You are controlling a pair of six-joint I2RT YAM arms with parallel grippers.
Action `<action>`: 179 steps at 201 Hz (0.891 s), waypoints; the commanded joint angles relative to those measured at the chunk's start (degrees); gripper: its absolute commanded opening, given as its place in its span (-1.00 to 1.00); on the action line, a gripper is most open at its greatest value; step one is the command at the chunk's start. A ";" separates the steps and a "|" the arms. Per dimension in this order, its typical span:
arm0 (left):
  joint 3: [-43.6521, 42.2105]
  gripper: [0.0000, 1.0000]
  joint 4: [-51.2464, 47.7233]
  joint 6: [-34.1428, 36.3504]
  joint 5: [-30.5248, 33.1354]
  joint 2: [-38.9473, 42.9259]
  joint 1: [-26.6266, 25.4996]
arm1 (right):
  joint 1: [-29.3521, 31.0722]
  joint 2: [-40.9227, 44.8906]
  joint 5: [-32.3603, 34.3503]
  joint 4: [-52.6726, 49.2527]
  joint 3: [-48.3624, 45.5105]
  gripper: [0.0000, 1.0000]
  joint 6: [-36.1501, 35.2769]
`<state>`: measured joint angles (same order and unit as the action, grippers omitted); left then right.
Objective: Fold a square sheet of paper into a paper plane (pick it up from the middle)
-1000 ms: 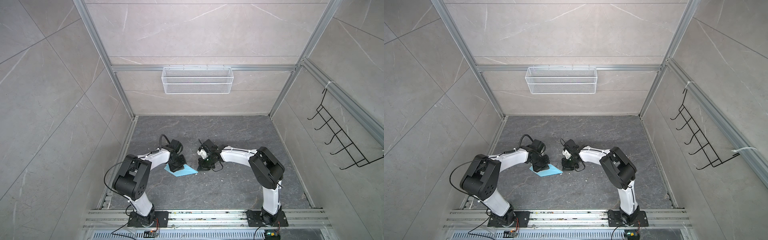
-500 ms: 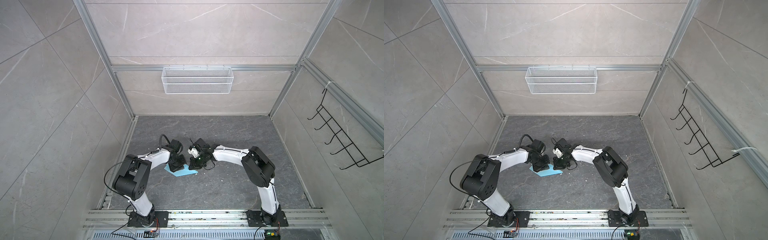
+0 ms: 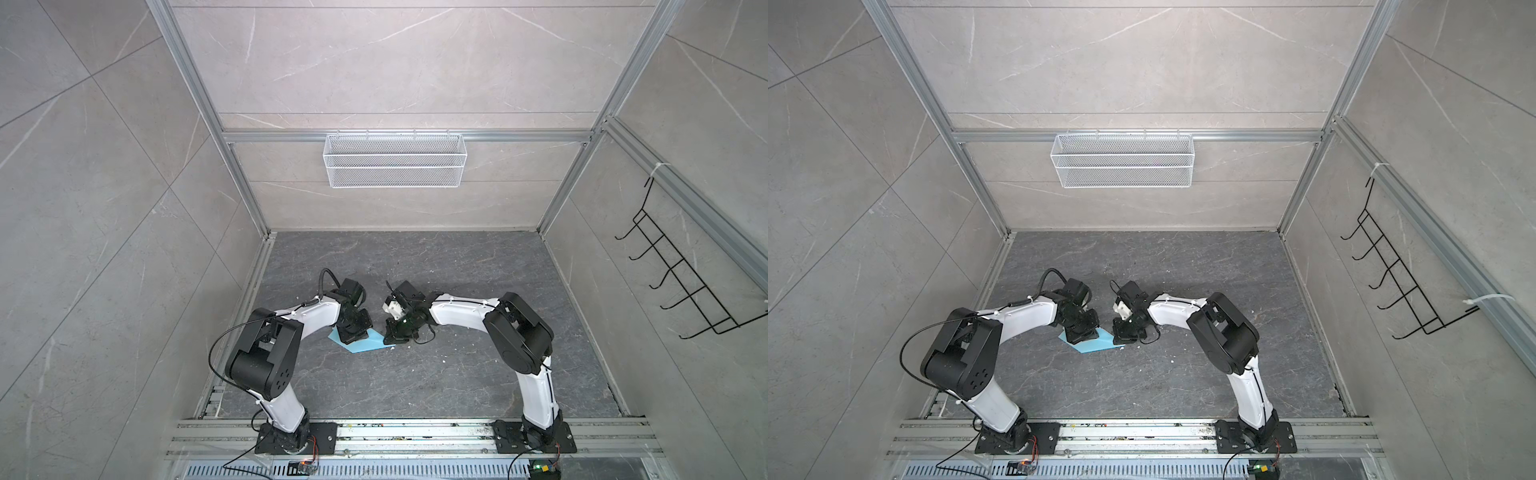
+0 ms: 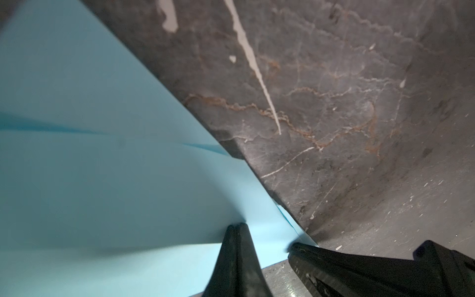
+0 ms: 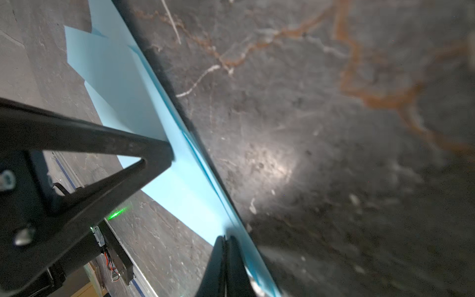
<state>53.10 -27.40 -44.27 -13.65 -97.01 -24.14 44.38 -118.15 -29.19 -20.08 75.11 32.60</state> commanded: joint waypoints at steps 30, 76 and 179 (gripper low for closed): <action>-2.08 -0.96 -3.89 1.61 7.34 -4.07 0.26 | -1.45 2.99 5.85 -5.55 -6.87 -0.84 1.36; -1.82 -0.96 -3.29 2.61 6.51 -3.24 0.28 | -0.97 8.01 4.99 -2.89 -4.83 -0.84 -1.19; -0.68 -0.90 -2.53 4.83 3.75 -3.09 -0.18 | 0.66 -2.09 -1.35 -1.73 5.18 -0.82 1.84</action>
<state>53.41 -27.77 -41.60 -13.69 -97.01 -24.25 44.82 -118.63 -28.86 -20.45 79.05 33.71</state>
